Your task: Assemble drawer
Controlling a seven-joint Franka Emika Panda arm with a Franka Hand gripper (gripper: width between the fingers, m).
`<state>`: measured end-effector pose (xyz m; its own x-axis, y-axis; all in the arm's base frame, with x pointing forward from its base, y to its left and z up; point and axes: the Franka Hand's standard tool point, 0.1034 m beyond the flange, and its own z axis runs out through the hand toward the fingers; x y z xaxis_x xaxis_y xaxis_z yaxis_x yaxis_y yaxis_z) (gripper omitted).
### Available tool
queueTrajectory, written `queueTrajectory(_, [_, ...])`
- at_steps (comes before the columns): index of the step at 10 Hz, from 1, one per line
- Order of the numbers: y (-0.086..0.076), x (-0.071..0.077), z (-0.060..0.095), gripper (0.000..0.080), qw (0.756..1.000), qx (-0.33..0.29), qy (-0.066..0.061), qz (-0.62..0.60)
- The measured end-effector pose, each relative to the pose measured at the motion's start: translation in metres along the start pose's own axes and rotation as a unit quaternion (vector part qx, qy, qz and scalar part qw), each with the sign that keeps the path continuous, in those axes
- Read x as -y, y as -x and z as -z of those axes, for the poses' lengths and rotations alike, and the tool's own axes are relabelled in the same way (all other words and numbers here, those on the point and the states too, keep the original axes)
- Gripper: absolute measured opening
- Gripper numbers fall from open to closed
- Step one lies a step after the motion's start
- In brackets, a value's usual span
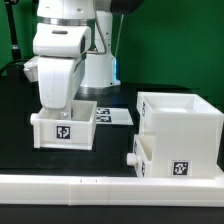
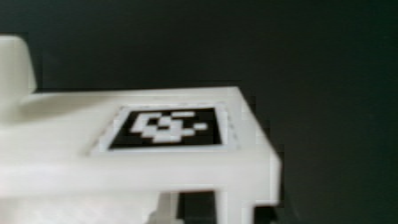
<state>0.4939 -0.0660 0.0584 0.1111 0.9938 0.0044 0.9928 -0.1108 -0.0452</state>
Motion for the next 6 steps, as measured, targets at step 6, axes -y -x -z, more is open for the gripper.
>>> queueTrajectory(6, [-0.0006,-0.0048,0.0008,0.0042,0.996,0.01,0.002,0.093])
